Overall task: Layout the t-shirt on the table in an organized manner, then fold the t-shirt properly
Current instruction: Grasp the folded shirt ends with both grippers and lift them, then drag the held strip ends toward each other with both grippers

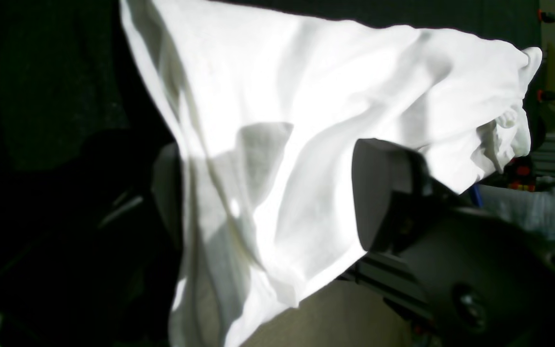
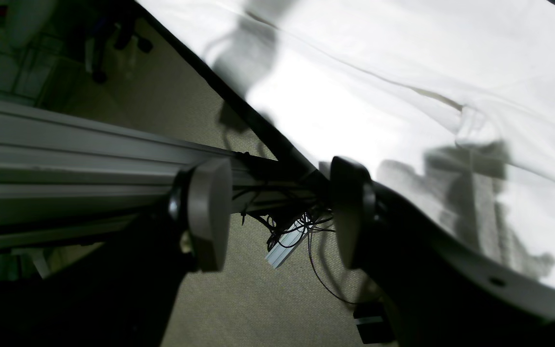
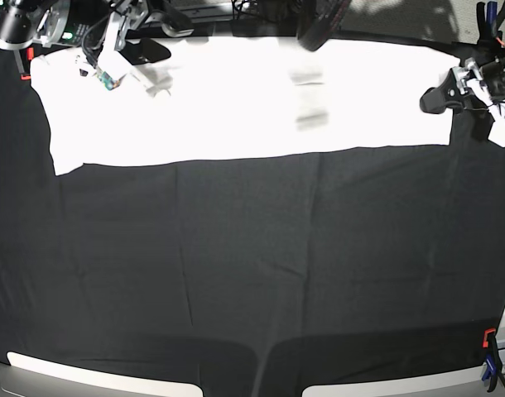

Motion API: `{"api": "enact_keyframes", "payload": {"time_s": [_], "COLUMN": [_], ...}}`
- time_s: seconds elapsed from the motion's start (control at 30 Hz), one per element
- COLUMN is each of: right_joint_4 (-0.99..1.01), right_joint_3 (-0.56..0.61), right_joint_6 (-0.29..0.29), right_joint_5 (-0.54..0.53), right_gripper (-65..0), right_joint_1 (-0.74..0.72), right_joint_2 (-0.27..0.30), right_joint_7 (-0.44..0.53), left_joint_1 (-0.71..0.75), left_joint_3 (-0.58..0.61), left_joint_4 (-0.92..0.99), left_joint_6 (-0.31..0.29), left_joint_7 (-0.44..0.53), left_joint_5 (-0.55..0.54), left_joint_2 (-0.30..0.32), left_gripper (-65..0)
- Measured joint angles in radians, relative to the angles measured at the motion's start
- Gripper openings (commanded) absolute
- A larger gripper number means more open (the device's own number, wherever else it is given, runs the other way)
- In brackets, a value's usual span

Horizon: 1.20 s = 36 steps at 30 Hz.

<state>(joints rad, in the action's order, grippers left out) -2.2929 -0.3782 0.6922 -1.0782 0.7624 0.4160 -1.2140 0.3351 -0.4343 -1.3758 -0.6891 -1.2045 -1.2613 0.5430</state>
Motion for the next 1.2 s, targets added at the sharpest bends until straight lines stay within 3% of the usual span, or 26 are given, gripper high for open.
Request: {"api": "enact_keyframes", "payload": {"time_s": [0.3, 0.53, 0.73, 0.83, 0.9, 1.07, 1.2], "right_joint_4": [0.0, 0.0, 0.0, 0.0, 0.0, 0.0, 0.0], "right_joint_3": [0.0, 0.0, 0.0, 0.0, 0.0, 0.0, 0.0], "right_joint_6": [0.0, 0.0, 0.0, 0.0, 0.0, 0.0, 0.0], "right_joint_5": [0.0, 0.0, 0.0, 0.0, 0.0, 0.0, 0.0], "right_gripper": [-33.0, -33.0, -33.0, -33.0, -33.0, -33.0, -33.0], "right_joint_1": [0.0, 0.0, 0.0, 0.0, 0.0, 0.0, 0.0], "right_joint_2": [0.0, 0.0, 0.0, 0.0, 0.0, 0.0, 0.003], "right_joint_7": [0.0, 0.0, 0.0, 0.0, 0.0, 0.0, 0.0], "left_joint_1": [0.0, 0.002, 0.002, 0.0, 0.0, 0.0, -0.029], "left_joint_3": [0.0, 0.0, 0.0, 0.001, 0.0, 0.0, 0.001], "left_joint_4": [0.0, 0.0, 0.0, 0.0, 0.0, 0.0, 0.0], "left_joint_6": [0.0, 0.0, 0.0, 0.0, 0.0, 0.0, 0.0], "left_joint_7": [-0.042, -0.053, -0.053, -0.029, 0.012, 0.023, 0.027], "left_joint_5": [0.0, -0.006, -0.006, -0.006, -0.006, 0.004, 0.087], "left_joint_2": [0.0, -0.044, -0.057, -0.058, -0.058, -0.054, -0.023], "left_gripper": [-20.4, -21.5, -38.8, -52.2, -64.7, -65.0, -65.0]}}
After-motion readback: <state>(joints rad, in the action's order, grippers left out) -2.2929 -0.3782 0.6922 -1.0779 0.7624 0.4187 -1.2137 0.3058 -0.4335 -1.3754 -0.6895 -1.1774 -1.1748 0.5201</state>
